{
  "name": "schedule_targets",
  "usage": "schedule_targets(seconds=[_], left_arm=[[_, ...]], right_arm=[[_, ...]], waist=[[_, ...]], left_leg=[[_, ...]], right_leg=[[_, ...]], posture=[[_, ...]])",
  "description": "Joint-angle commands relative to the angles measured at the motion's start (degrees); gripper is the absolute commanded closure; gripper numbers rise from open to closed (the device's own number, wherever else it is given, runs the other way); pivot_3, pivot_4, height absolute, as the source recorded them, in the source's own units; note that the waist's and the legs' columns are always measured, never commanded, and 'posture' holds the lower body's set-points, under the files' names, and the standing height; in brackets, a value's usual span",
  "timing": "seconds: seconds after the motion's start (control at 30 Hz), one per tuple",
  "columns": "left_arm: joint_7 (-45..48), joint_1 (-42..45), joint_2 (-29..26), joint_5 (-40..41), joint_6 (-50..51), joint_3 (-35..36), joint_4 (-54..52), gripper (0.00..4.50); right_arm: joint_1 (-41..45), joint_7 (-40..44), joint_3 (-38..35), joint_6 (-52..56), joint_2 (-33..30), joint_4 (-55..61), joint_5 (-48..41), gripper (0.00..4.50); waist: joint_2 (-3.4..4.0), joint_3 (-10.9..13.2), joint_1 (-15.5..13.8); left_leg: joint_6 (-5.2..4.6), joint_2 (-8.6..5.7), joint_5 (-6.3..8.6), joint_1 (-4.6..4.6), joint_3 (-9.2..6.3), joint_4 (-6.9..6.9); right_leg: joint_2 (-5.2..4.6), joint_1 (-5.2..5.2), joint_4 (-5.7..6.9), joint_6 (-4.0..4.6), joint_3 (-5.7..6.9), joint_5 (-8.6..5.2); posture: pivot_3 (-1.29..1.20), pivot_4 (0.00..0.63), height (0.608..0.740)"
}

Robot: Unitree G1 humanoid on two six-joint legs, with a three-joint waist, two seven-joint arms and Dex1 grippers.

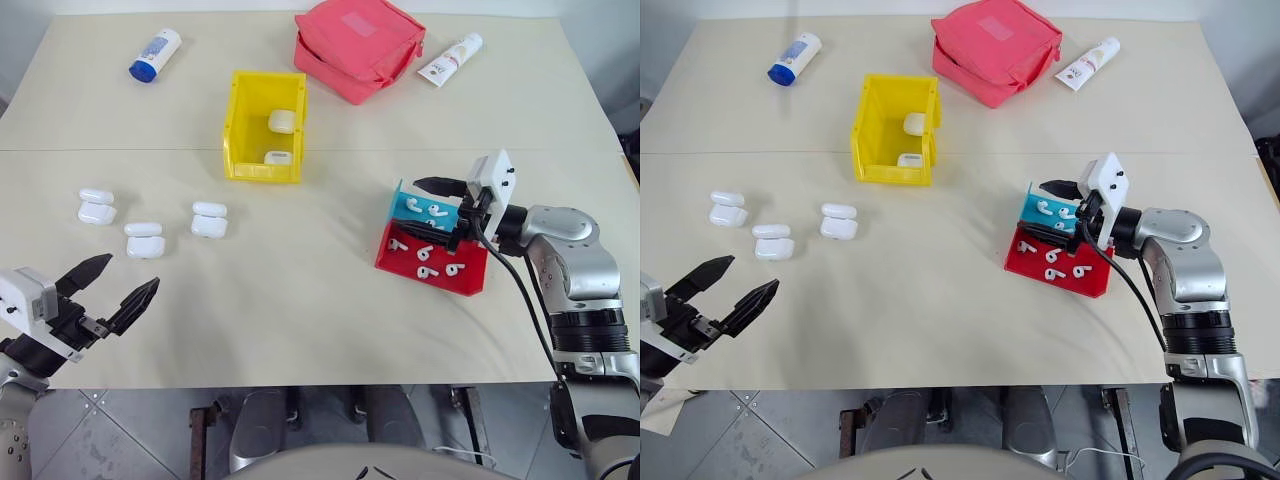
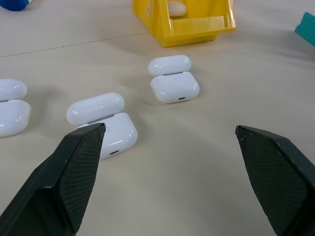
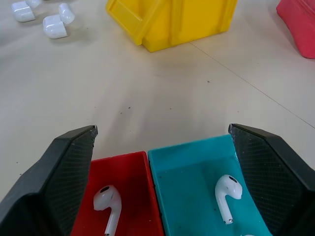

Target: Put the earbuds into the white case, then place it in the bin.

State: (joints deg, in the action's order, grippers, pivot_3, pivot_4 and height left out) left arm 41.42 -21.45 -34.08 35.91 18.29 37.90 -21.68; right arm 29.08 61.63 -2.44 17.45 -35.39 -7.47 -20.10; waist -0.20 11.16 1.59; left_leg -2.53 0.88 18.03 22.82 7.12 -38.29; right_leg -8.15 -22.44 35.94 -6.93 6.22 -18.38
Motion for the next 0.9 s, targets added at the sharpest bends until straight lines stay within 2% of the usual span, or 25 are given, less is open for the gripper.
schedule_targets(seconds=[0.03, 0.33, 0.5, 0.6, 0.9], left_arm=[[-0.01, 0.58, -1.12, 0.55, -0.26, 0.85, -1.81, 0.00], [-3.33, 1.73, -2.07, 1.97, 4.00, 2.17, -4.61, 0.00], [-2.87, -5.49, -1.90, 6.29, 8.34, 10.85, -8.75, 0.00], [1.86, -13.72, -1.02, 6.12, 8.05, 15.50, -8.44, 0.00], [6.54, -21.20, 0.57, 7.19, 7.33, 21.17, -6.60, 0.00]], right_arm=[[0.43, -0.15, -0.41, -0.87, -0.77, 1.42, 0.01, 0.02], [1.52, 0.05, -0.29, -1.02, -0.42, 0.91, -0.22, 0.02], [4.52, 1.46, 0.37, -2.47, 0.08, -1.52, -0.03, 0.02], [6.31, 3.30, 0.94, -3.71, -0.14, -3.69, 0.17, 0.02], [7.04, 12.40, 1.68, -4.13, -1.39, -2.89, -2.80, 0.02]], waist=[[0.00, 0.00, -0.01], [-0.01, 0.00, 0.00], [-0.05, -0.02, 0.53], [-0.05, -0.02, 0.41], [-0.12, -0.05, -0.01]], left_leg=[[0.00, 0.00, 0.00, 0.00, 0.00, 0.00], [0.00, -0.01, -0.01, 0.00, 0.00, -0.02], [0.02, 0.05, -0.01, -0.01, 0.02, -0.02], [0.03, 0.06, -0.02, -0.03, 0.02, -0.01], [0.02, -0.01, 0.01, 0.08, -0.18, -0.31]], right_leg=[[0.00, 0.00, 0.00, 0.00, 0.00, 0.00], [0.02, 0.01, 0.02, 0.00, 0.03, 0.00], [0.05, -0.01, 0.02, 0.00, 0.00, 0.00], [0.06, 0.00, -0.01, 0.00, 0.00, 0.00], [-0.13, 0.03, -0.08, 0.05, -0.16, -0.02]], posture=[[0.00, 0.150, 0.740], [0.00, 0.150, 0.740], [0.00, 0.150, 0.740], [0.00, 0.150, 0.740], [0.00, 0.150, 0.740]])
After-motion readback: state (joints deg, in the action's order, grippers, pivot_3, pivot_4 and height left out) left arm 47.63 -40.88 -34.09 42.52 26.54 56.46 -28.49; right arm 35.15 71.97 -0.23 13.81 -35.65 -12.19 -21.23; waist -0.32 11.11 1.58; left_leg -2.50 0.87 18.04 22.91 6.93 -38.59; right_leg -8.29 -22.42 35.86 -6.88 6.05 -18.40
